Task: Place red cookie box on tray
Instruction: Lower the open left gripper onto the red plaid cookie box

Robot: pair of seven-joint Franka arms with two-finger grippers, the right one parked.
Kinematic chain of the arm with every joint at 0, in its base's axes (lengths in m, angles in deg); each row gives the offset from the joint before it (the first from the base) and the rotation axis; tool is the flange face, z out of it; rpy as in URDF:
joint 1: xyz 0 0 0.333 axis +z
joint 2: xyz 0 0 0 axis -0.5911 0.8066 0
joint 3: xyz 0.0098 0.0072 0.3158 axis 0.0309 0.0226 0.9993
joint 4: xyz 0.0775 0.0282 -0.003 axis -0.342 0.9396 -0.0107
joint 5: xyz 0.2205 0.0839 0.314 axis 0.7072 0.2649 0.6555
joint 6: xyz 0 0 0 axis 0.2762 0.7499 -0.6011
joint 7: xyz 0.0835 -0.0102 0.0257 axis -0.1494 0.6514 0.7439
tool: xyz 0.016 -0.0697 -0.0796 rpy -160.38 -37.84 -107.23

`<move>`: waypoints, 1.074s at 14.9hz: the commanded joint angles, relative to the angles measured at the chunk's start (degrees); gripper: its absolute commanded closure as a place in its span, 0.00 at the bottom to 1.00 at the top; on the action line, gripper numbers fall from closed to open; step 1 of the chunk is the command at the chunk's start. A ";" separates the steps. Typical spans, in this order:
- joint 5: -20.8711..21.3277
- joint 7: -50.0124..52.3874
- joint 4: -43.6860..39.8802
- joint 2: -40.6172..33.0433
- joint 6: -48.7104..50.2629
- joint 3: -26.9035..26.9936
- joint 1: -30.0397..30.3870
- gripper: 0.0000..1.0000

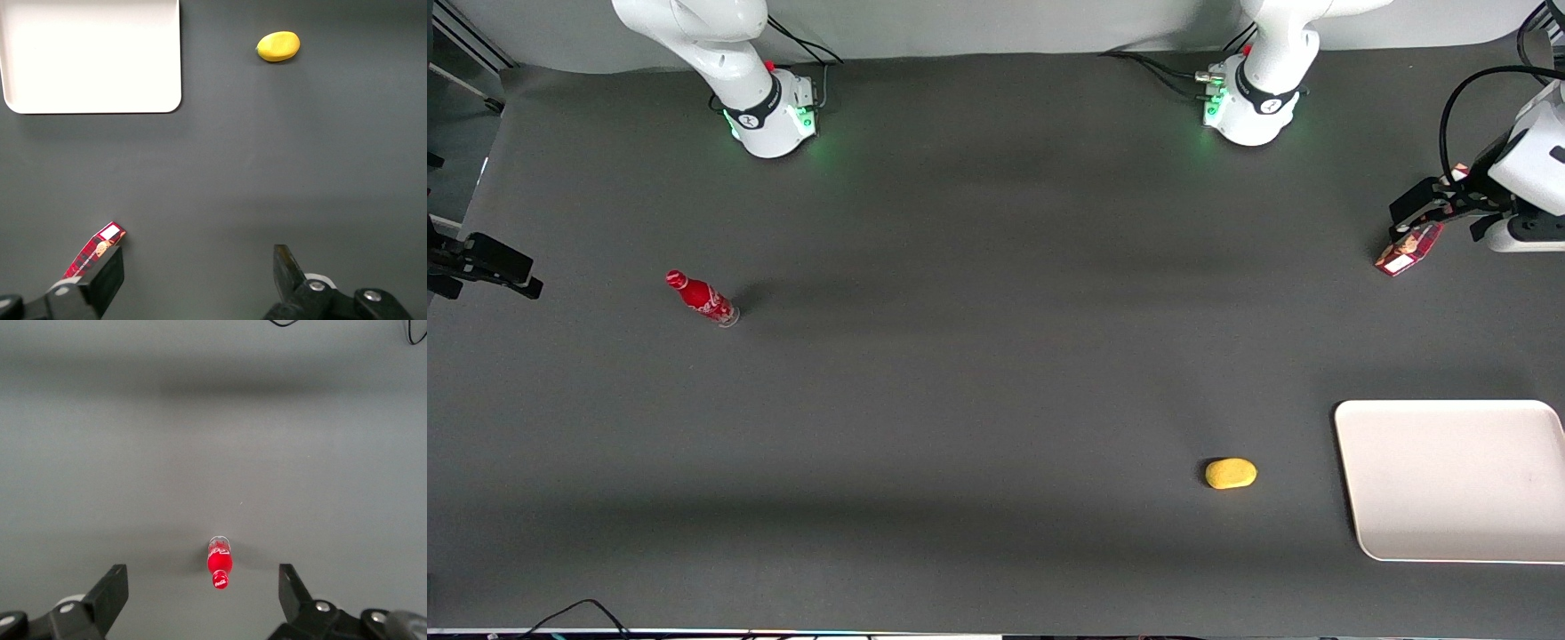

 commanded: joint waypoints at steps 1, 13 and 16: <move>-0.39 0.40 -0.70 0.53 -0.20 0.17 -0.72 0.00; 5.65 -37.71 11.85 -2.02 -2.91 19.32 3.23 0.00; 8.03 -43.44 18.78 -2.19 -8.09 23.62 3.49 0.00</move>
